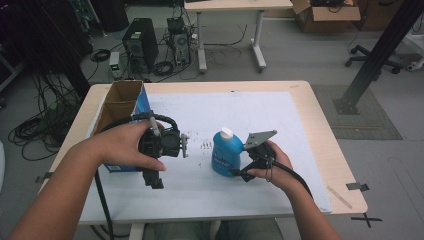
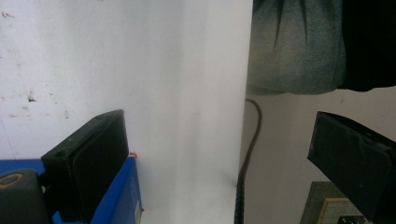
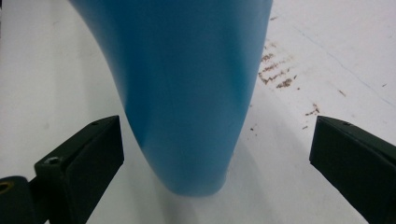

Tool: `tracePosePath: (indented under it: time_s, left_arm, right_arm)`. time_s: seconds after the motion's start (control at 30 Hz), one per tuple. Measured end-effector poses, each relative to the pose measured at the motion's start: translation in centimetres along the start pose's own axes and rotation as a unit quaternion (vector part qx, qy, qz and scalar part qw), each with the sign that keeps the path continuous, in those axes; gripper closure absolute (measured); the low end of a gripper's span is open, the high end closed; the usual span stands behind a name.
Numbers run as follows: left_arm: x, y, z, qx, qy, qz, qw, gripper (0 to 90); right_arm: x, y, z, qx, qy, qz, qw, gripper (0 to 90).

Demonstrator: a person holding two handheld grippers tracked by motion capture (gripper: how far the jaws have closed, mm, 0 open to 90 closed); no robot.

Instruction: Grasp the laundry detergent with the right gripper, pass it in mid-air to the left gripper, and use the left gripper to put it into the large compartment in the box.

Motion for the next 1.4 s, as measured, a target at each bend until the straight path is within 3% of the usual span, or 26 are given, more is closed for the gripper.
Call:
tracePosePath:
  time_s: [0.3, 0.47, 0.87, 1.4]
  left_arm:
    - [0.2, 0.0, 0.2, 0.001, -0.002, -0.003, 1.0000, 5.4]
    - [0.3, 0.1, 0.2, -0.001, -0.001, -0.005, 1.0000, 5.3]
    - [0.5, 0.2, 0.4, -0.001, 0.003, -0.008, 1.0000, 5.3]
    - [0.6, 0.2, 0.5, -0.001, 0.003, -0.009, 1.0000, 5.3]
  right_arm:
    - [0.9, 0.2, 0.1, -0.001, -0.018, -0.005, 0.9998, 2.8]
    - [1.4, 0.3, 0.4, 0.002, -0.049, -0.010, 0.9987, 2.7]
    - [1.7, 0.5, 1.5, 0.001, -0.094, -0.023, 0.9953, 2.5]
    - [1.8, 0.2, 1.9, 0.022, -0.125, -0.032, 0.9914, 1.7]
Point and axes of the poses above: each handheld gripper's, and its own axes: x roughly forward along the jaws, z roughly out of its top, y roughly to its left, the point moved 9 cm from there along x, roughly forward along the jaws, and after that the axes turned 1 degree about y, right-handed, at the moved point
